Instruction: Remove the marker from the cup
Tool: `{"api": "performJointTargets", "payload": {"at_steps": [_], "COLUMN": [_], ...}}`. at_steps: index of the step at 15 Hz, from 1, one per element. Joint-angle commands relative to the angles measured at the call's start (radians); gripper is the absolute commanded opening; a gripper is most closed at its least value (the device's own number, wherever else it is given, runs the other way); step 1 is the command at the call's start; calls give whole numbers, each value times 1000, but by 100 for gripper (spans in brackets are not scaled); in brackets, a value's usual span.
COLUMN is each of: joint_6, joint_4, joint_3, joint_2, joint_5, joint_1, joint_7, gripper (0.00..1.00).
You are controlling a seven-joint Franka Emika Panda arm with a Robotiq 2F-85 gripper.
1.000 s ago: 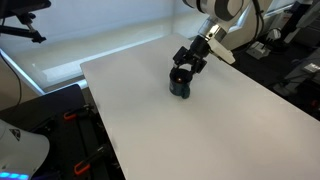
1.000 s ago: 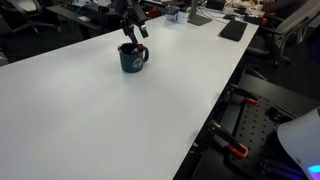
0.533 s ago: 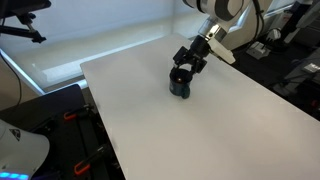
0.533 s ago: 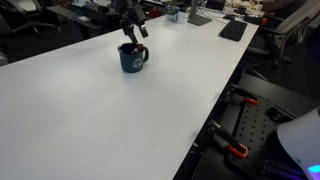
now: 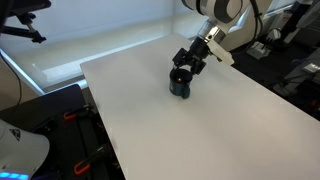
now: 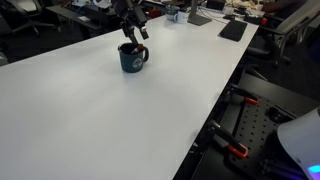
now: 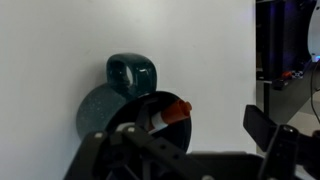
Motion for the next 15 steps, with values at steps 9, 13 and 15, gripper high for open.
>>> {"api": "performJointTargets", "payload": {"at_steps": [9, 13, 15], "joint_6": [-9, -9, -12], "joint_4": [13, 12, 13], "joint_3": [-14, -15, -16], "joint_2": [9, 10, 11], "joint_5": [9, 9, 11], "joint_1": [4, 2, 0], "joint_7": [-3, -2, 3], "gripper": [7, 0, 26]}}
